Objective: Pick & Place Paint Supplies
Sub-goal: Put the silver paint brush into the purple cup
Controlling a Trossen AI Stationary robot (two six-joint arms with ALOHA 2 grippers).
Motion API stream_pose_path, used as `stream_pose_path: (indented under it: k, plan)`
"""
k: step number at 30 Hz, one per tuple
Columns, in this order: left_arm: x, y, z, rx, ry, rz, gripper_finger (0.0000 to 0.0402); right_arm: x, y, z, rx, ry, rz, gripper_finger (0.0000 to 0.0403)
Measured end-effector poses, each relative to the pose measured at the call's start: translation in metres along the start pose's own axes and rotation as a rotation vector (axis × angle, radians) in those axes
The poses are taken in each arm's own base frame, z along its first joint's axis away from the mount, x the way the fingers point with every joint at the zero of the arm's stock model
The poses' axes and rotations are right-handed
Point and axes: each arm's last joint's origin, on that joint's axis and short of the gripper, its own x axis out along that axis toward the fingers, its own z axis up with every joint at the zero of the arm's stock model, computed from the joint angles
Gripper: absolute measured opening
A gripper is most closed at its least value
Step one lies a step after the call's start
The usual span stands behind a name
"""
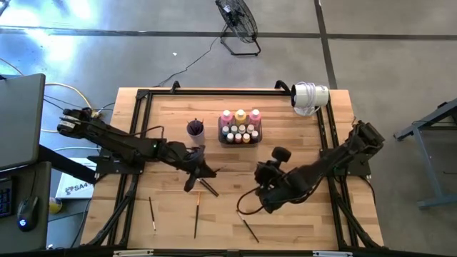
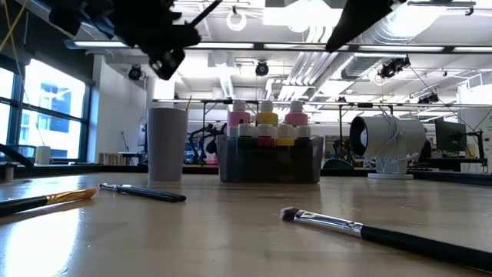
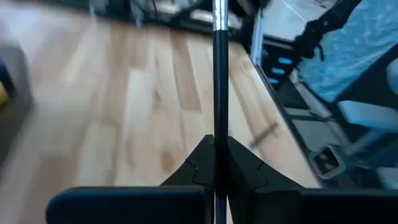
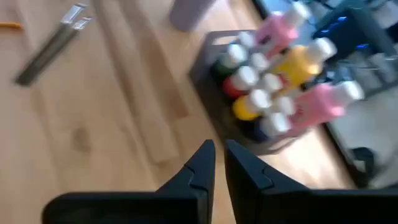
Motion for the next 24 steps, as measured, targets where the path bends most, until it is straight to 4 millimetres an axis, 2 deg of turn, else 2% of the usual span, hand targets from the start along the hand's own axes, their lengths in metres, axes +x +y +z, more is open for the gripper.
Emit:
stream_pose_path:
  k: [4, 8, 12, 17, 24]
  plan:
    - [-0.006, -0.001, 0.005, 0.054, -0.034, 0.016, 0.0008, 0.011, 0.008, -0.016, -0.022, 0.062, 0.072, 0.0017]
    - [-0.027, -0.004, 0.011, 0.049, -0.024, 0.042, 0.0008, 0.026, 0.016, -0.035, 0.020, 0.084, 0.101, 0.0005]
    - [-0.058, -0.008, 0.022, 0.097, -0.075, 0.092, 0.0008, 0.039, 0.025, -0.050, 0.084, 0.057, 0.145, 0.0005]
    - [-0.110, -0.012, 0.027, 0.163, -0.128, 0.138, 0.0008, 0.050, 0.035, -0.058, 0.179, -0.006, 0.222, 0.0004]
    - [-0.169, -0.015, 0.023, 0.213, -0.226, 0.163, 0.0008, 0.053, 0.040, -0.056, 0.209, -0.064, 0.276, 0.0003]
